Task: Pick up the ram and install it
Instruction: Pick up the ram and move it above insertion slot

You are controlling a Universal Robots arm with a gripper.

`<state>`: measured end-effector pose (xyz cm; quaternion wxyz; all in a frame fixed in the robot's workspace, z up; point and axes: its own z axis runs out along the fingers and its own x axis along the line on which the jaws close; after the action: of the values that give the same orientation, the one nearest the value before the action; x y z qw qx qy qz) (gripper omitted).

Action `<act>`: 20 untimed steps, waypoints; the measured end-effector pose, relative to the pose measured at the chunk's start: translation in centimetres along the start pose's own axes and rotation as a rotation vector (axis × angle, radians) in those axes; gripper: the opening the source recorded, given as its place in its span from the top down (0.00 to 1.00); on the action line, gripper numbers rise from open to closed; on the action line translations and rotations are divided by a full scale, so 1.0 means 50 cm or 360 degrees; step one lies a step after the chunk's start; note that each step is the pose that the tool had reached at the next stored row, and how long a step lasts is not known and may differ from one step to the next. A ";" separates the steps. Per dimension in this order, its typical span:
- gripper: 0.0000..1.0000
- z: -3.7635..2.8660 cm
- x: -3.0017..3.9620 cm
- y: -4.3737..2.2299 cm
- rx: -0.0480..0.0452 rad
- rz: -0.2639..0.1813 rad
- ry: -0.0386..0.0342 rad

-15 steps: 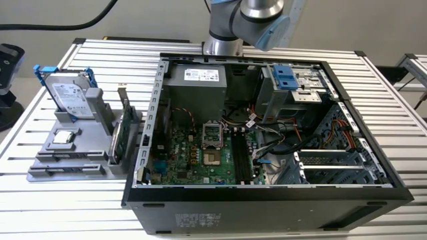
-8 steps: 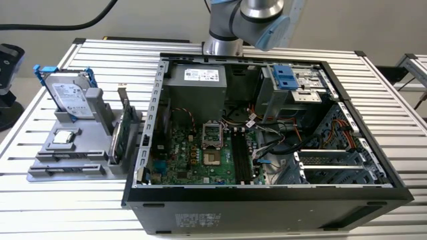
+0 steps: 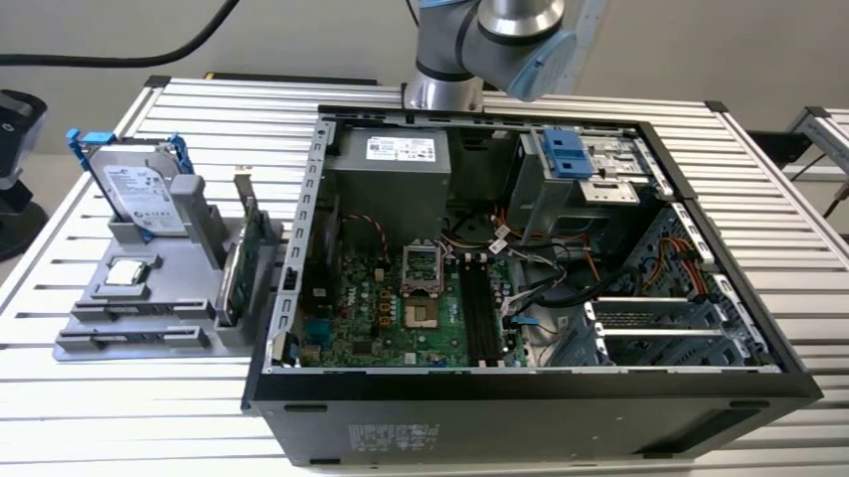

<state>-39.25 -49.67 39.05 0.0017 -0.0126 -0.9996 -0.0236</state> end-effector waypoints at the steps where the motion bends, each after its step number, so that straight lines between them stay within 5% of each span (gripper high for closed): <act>1: 1.00 0.000 0.000 0.000 0.0000 0.0020 -0.0001; 20: 1.00 0.000 0.002 0.000 -0.0001 0.0323 -0.0015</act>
<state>-39.37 -49.67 39.04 -0.0007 -0.1140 -0.9932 -0.0236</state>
